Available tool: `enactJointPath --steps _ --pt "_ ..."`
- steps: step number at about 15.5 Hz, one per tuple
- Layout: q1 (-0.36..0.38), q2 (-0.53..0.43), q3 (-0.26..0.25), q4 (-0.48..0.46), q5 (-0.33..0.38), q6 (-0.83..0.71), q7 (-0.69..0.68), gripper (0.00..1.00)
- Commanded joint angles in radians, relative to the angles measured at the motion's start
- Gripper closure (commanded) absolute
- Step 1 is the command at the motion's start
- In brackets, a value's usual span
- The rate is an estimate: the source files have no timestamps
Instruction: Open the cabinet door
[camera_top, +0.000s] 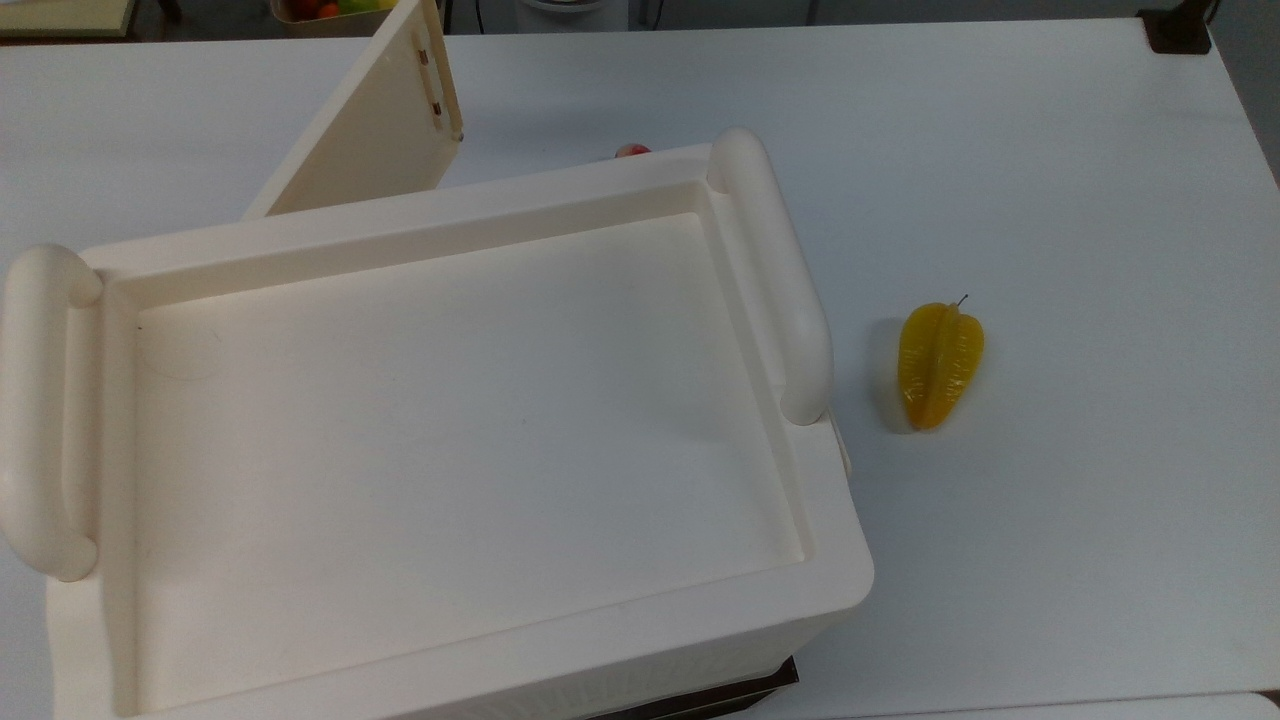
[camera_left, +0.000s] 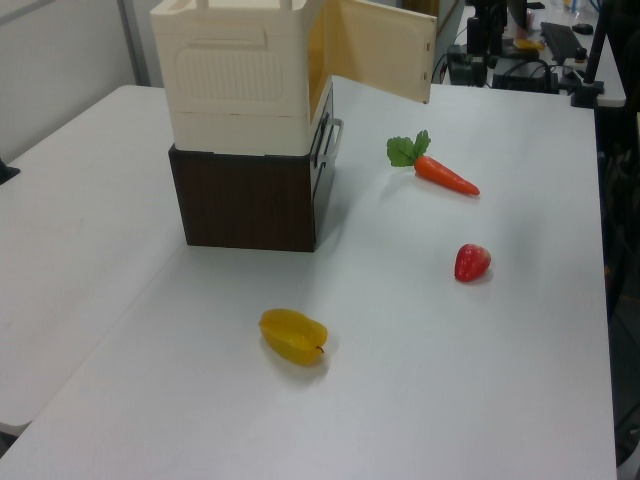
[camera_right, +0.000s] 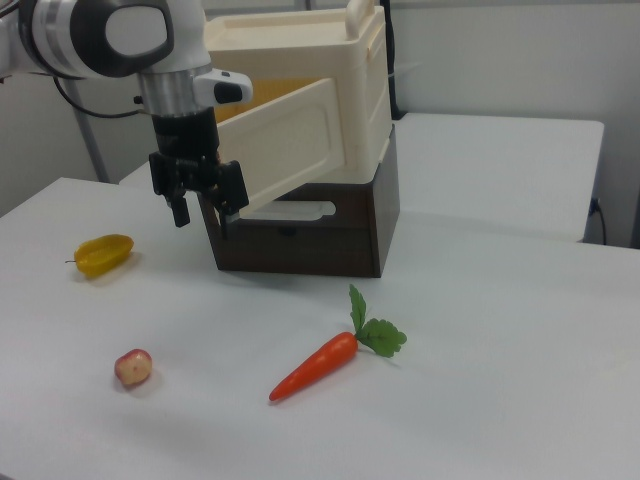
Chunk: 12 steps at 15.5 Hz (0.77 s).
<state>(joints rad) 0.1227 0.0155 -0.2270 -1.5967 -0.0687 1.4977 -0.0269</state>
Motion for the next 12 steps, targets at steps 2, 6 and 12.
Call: enactJointPath --steps 2,6,12 --pt "0.009 -0.055 0.005 -0.069 -0.022 0.030 0.019 0.00" --pt "-0.003 -0.049 0.002 -0.049 -0.013 0.036 0.019 0.00" --pt "-0.006 -0.048 -0.003 -0.046 -0.006 0.033 0.021 0.00"
